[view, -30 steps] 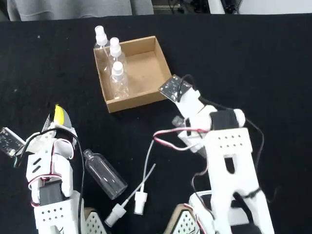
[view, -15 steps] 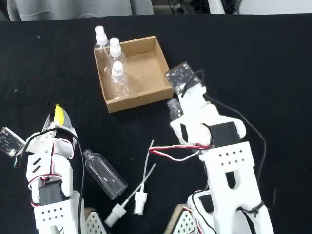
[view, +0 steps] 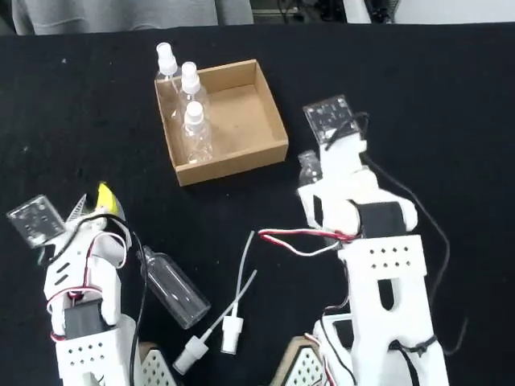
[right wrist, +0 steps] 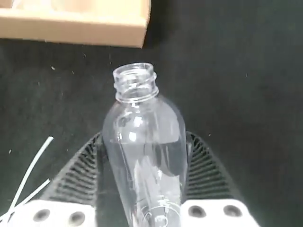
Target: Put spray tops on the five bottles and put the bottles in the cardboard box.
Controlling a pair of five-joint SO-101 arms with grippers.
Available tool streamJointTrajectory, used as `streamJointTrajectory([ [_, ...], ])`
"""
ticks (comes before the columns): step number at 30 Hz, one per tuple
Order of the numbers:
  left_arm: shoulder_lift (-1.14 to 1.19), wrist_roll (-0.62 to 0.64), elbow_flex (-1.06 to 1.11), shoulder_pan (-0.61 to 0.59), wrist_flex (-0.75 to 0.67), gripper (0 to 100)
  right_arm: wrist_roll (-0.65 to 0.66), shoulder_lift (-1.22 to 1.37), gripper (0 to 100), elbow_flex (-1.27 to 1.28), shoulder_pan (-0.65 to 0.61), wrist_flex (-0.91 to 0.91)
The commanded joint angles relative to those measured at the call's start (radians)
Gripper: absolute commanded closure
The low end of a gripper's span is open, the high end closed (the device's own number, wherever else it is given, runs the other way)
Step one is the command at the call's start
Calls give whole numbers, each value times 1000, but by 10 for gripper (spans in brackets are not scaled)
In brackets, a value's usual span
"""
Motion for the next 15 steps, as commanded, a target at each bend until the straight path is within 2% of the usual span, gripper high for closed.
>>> streamJointTrajectory([
  [1, -11, -126, -139, 4, 103, 898, -14, -119, 935, 31, 26, -52],
  [4, -5, -172, -223, 42, 196, 897, -44, -185, 934, 74, 28, -69],
  [9, -3, -261, -329, 220, 345, 879, -48, -217, 933, 104, 83, -94],
  [15, 14, -272, -409, 308, 404, 805, -121, -213, 934, 104, 157, -112],
])
